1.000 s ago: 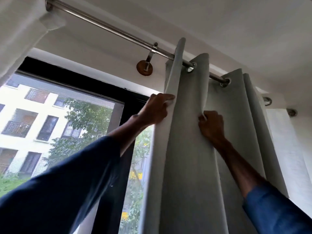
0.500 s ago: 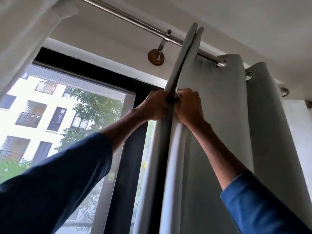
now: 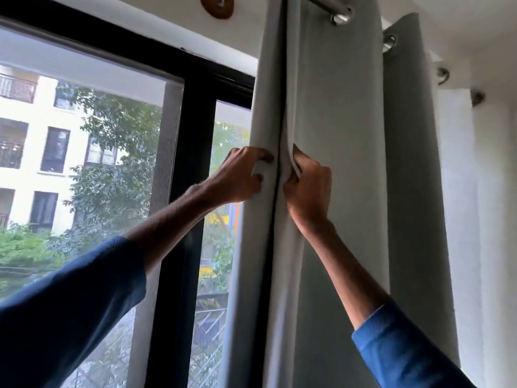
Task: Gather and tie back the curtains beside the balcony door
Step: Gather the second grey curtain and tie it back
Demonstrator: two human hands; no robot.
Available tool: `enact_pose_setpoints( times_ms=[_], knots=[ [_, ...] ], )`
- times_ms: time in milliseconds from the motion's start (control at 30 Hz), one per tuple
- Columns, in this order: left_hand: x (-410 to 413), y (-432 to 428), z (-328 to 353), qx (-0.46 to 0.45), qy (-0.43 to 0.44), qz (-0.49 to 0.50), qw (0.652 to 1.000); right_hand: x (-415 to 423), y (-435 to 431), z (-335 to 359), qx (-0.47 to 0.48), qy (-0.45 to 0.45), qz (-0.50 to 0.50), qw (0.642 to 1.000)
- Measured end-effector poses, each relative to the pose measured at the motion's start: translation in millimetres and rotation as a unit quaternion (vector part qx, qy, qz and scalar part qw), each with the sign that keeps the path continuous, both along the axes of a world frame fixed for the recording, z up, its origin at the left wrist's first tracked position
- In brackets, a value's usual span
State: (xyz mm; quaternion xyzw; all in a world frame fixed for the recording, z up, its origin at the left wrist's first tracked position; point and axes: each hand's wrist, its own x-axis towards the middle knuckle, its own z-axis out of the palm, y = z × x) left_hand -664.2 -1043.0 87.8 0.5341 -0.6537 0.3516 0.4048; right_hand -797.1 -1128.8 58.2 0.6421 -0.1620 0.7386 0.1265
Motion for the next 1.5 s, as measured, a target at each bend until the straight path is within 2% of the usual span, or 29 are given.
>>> enact_pose_setpoints(
  times_ms=[167,267,367,567,800,1000,1300,1433,1500],
  knots=[
    [-8.2,-3.2,-4.3,-0.002,0.01,-0.012,1.0,-12.1,-9.9,-8.6,0.055,0.004,-0.036,0.998],
    [-19.2,0.1,2.8,-0.001,0.03,-0.041,0.999,-1.2,4.2,-14.9,0.021,0.039,-0.012,0.999],
    [-29.3,4.5,10.8,-0.001,0.067,-0.024,0.997,15.0,17.0,-20.5,-0.014,0.08,-0.026,0.996],
    [-21.7,13.8,14.5,0.013,0.071,-0.021,0.997,25.3,12.7,-22.4,-0.012,0.093,-0.021,0.995],
    [-25.2,17.7,31.7,-0.055,0.139,-0.063,0.987,25.5,28.7,-14.7,-0.028,0.092,0.002,0.995],
    [-30.5,14.3,41.2,-0.043,0.147,0.006,0.988,25.9,37.7,-11.4,-0.011,0.109,-0.019,0.994],
    [-33.1,9.0,50.1,-0.029,0.191,0.052,0.98,24.9,34.9,-7.6,-0.032,0.155,-0.035,0.987],
    [-34.4,2.4,59.7,-0.074,0.188,0.058,0.978,8.0,28.3,1.8,-0.063,0.184,0.01,0.981],
    [-32.0,2.2,66.4,-0.095,0.18,0.07,0.977,-9.7,27.1,12.0,0.037,0.214,0.095,0.972]
  ],
)
